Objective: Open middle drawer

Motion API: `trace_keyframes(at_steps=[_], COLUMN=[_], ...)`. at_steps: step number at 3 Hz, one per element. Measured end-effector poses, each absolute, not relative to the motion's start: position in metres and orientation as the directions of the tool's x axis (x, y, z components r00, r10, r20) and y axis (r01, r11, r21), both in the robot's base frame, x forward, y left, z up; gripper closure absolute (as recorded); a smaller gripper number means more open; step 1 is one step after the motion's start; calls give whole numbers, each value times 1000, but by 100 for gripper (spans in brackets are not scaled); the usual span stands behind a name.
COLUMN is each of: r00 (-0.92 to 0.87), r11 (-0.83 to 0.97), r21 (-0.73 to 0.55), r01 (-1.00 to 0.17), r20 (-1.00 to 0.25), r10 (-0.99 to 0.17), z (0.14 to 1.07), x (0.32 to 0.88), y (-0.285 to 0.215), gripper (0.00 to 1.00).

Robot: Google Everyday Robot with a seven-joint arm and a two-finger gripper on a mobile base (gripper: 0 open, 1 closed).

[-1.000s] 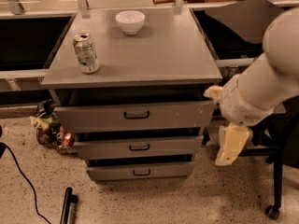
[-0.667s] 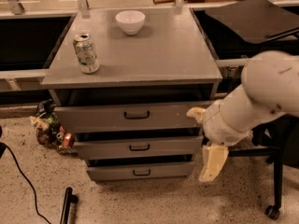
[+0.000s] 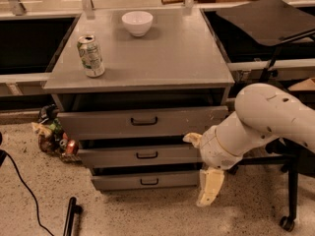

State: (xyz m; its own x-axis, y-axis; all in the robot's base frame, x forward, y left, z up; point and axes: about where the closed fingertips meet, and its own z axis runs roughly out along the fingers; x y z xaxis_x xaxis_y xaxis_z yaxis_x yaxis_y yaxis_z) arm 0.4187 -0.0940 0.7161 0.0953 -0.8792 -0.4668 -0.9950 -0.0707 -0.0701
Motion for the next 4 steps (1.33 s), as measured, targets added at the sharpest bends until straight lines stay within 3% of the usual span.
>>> trace_keyframes(at_steps=[4], r00=[235], r11=[-199], r21=[-126], r01=[-972], r20=[-488], r10=[-840], z=[498], x=[504], y=[-100], gripper=[0])
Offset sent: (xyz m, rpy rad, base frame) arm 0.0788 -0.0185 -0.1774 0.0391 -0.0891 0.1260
